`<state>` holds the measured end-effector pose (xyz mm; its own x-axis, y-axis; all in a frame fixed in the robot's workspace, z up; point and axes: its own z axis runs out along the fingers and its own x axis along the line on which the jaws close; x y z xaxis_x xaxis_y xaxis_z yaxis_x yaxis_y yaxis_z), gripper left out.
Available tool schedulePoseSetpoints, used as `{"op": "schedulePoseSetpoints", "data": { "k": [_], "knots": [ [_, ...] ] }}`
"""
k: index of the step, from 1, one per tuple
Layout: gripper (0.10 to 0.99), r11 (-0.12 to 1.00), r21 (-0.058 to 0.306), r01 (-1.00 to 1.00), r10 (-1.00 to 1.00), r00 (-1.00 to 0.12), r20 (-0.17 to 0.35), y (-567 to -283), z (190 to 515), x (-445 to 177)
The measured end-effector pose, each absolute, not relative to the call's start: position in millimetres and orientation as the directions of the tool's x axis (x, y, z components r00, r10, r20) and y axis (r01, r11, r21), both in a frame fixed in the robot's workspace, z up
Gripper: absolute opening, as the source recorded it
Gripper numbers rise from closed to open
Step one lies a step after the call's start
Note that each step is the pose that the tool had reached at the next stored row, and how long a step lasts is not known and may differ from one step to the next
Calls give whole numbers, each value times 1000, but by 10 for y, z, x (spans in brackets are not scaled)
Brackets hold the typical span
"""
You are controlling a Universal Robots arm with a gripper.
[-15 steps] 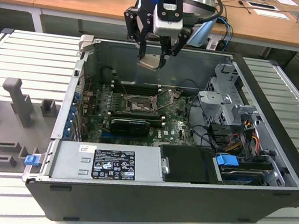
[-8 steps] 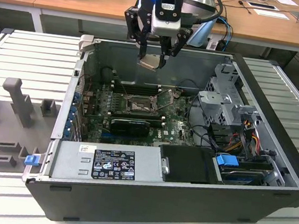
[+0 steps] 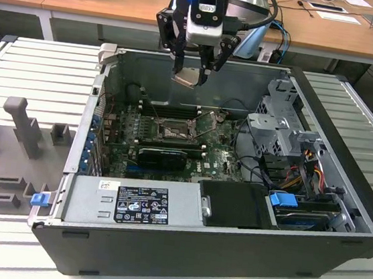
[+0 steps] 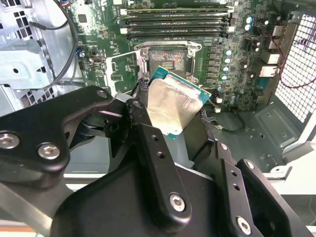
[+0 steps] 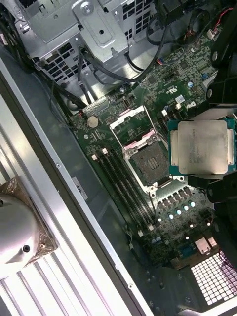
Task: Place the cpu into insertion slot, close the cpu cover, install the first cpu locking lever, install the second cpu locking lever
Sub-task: 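Place the cpu into insertion slot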
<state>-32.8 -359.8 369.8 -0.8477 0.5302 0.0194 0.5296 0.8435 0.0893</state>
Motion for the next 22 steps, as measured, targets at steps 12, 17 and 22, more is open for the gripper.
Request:
{"op": "schedulePoseSetpoints", "data": {
  "k": [12, 17, 22],
  "knots": [
    [529, 779, 89, 620, 621, -783, 19, -3598, 3688, -328],
    [529, 746, 89, 659, 661, -750, 19, -3598, 3686, -328],
    [529, 715, 89, 693, 695, -719, 19, -3598, 3684, -328]
  ]
}}
